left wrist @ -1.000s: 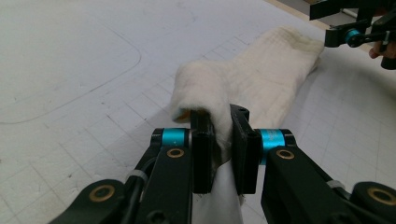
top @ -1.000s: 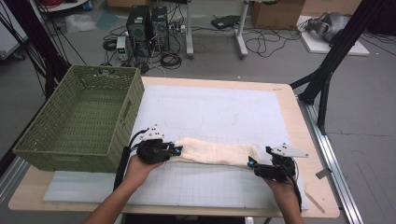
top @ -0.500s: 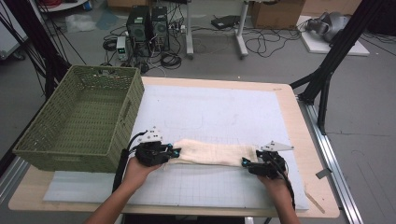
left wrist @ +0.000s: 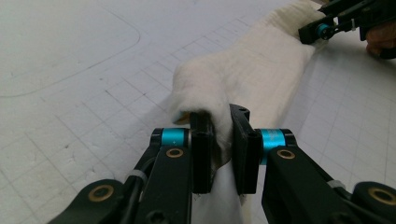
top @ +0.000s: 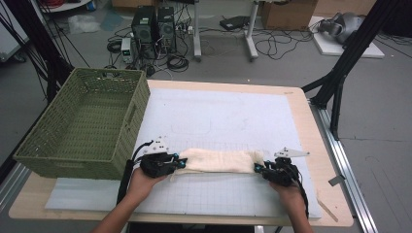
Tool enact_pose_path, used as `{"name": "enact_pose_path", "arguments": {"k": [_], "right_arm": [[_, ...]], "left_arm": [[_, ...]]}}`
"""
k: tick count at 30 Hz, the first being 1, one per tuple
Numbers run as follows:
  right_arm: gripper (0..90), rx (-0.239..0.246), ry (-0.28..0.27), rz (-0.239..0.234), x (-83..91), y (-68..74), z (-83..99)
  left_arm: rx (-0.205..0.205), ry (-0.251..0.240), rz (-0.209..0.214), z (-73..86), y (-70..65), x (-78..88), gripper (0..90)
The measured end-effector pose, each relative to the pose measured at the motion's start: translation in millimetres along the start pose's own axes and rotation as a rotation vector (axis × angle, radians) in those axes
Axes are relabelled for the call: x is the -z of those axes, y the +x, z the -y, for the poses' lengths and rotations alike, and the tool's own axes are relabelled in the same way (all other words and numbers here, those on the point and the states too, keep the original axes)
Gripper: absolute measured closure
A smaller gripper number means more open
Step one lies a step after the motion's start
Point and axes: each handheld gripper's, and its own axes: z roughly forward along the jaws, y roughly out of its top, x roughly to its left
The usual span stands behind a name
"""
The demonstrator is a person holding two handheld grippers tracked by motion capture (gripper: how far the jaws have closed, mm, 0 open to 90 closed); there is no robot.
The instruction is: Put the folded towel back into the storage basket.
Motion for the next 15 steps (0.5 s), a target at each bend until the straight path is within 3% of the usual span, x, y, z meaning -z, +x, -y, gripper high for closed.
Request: {"name": "enact_pose_path", "arguments": {"k": [8, 15], "right_arm": [[78.1, 0.030, -0.001, 0.011, 2.7, 2.7, -1.5], [79.3, 0.072, -0.028, -0.002, 5.5, 4.4, -4.6]], "left_arm": [[-0.027, -0.008, -0.008, 5.3, -1.9, 1.2, 79.8], [-0.043, -0.043, -0.014, 3.8, -3.9, 9.7, 79.8]]}}
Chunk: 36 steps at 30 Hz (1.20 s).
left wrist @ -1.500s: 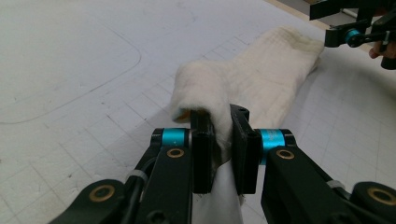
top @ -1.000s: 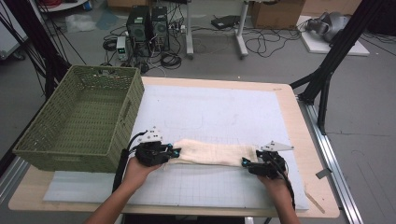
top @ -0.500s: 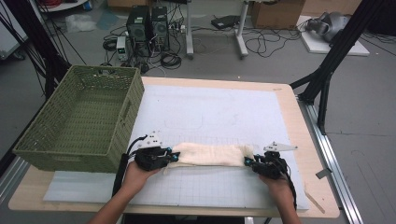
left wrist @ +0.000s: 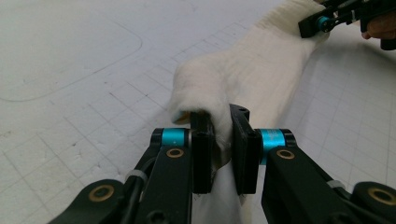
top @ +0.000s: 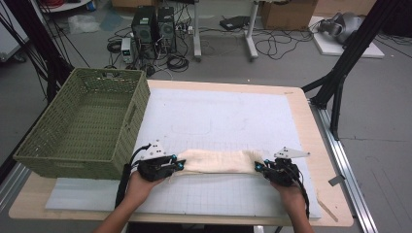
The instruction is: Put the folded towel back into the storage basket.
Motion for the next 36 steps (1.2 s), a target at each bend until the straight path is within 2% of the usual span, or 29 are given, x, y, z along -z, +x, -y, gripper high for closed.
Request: {"name": "enact_pose_path", "arguments": {"k": [5, 8, 9, 12, 14, 18, 28, 36], "right_arm": [[80.1, 0.039, -0.041, 0.007, 2.9, 3.2, -5.8], [80.2, 0.065, -0.063, 0.011, 4.2, 4.5, -8.6], [80.3, 0.106, -0.082, 0.006, 4.9, 6.0, -10.7], [80.5, 0.169, -0.102, 0.008, 5.0, 9.0, -13.6], [80.5, 0.186, -0.121, 0.009, 5.2, 10.7, -15.4], [80.5, 0.196, -0.162, -0.006, 6.0, 13.3, -19.4], [80.5, 0.184, -0.218, -0.036, 4.8, 16.8, -30.7], [80.5, 0.204, -0.237, -0.051, 0.8, 21.2, -41.7]], "left_arm": [[-0.015, -0.015, -0.006, -2.7, -1.0, 6.5, 80.0], [-0.016, -0.046, -0.013, -5.9, -0.8, 13.8, 80.0], [-0.017, -0.059, -0.016, -7.4, -0.7, 17.7, 80.0], [-0.028, -0.084, -0.018, -9.4, -0.8, 23.9, 80.0], [-0.029, -0.097, -0.026, -10.6, -0.5, 27.8, 80.0], [-0.030, -0.116, -0.039, -12.5, 0.6, 36.0, 80.0], [-0.033, -0.153, -0.055, -16.1, -0.9, 51.9, 80.0], [-0.039, -0.172, -0.077, -16.5, -2.1, 65.5, 80.3]]}}
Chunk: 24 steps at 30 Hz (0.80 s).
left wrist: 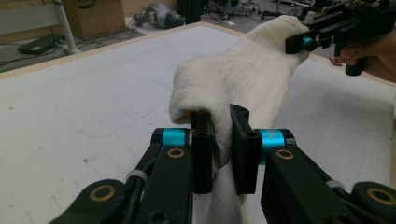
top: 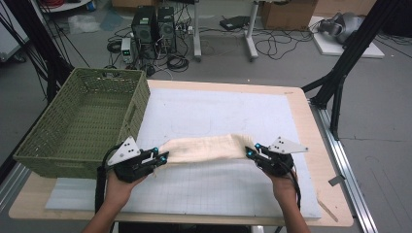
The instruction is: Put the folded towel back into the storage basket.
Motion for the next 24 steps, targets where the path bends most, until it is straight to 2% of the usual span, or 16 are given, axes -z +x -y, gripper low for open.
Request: {"name": "enact_pose_path", "arguments": {"k": [11, 15, 22, 24], "right_arm": [[80.5, 0.051, -0.025, -0.028, -11.9, 5.6, -19.9], [80.5, 0.046, -0.048, -0.046, -15.3, 7.8, -29.6], [80.5, 0.062, -0.069, -0.067, -31.6, 11.0, -50.4], [80.5, 0.069, -0.078, -0.072, -38.2, 11.9, -59.1]], "left_arm": [[0.003, -0.040, -0.041, -5.9, 1.8, 23.5, 80.3], [0.006, -0.058, -0.059, -8.4, 2.9, 33.0, 80.3], [0.007, -0.086, -0.091, -12.6, 5.3, 49.4, 80.4], [0.012, -0.106, -0.109, -14.7, 7.4, 58.4, 80.4]]}}
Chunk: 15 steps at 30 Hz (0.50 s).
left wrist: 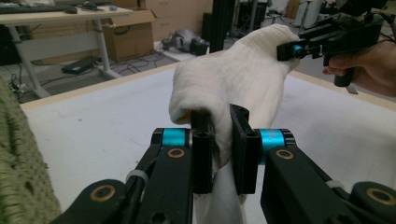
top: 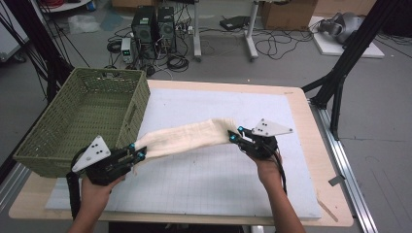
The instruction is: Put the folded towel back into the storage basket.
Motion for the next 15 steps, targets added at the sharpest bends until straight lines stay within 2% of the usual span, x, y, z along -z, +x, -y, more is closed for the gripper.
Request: {"name": "enact_pose_path", "arguments": {"k": [8, 15], "right_arm": [[80.5, 0.023, -0.006, -0.020, -25.5, 0.4, -28.0], [80.5, 0.042, -0.009, -0.028, -45.7, 1.1, -52.8]], "left_arm": [[-0.005, -0.014, -0.061, -7.3, 5.4, 18.5, 80.4], [0.006, -0.042, -0.089, -12.0, 11.8, 31.3, 80.4]]}}
